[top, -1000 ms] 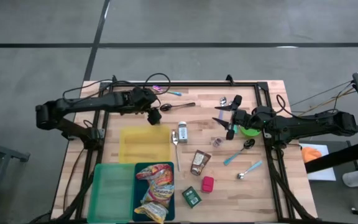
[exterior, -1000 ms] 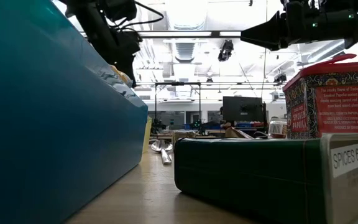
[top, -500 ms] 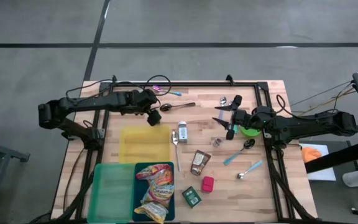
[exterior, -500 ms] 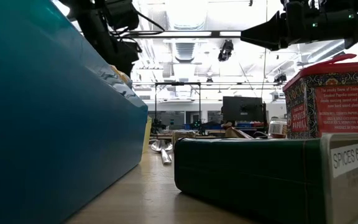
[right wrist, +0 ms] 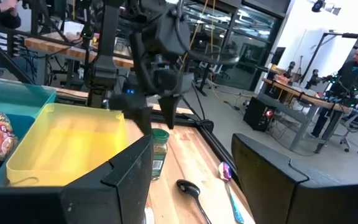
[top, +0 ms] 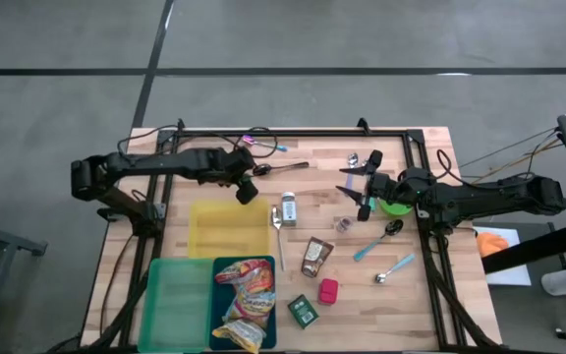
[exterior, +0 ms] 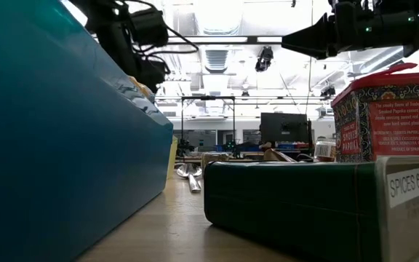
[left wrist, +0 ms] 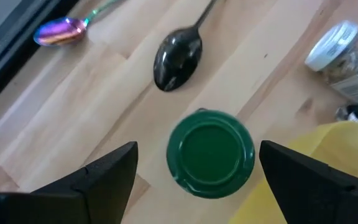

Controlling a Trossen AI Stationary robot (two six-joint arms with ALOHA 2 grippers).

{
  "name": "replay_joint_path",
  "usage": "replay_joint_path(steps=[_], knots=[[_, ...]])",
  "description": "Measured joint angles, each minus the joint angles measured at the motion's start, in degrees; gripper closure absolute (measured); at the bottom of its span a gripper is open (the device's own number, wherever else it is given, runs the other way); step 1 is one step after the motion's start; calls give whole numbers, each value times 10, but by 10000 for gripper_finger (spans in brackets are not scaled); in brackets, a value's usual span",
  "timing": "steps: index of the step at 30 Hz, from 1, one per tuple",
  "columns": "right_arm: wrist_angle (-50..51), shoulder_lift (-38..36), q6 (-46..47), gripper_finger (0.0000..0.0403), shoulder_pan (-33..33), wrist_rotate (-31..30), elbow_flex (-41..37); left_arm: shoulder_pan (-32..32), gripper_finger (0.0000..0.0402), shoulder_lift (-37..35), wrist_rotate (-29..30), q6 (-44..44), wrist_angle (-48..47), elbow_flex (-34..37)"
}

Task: Pick & Place Food Item
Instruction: Put the green spice bottle into the green bin

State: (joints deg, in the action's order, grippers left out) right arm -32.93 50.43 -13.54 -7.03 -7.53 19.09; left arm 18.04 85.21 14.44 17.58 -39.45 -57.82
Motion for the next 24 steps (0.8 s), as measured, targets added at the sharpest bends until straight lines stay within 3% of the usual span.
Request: replay_joint_path(steps=[15, 24], knots=[[1, 0, 0, 188, 0, 0, 0, 1, 69, 61, 14, -2, 26, 0], [1, 0, 0, 188, 0, 0, 0, 1, 145, 61, 16, -2, 32, 0]])
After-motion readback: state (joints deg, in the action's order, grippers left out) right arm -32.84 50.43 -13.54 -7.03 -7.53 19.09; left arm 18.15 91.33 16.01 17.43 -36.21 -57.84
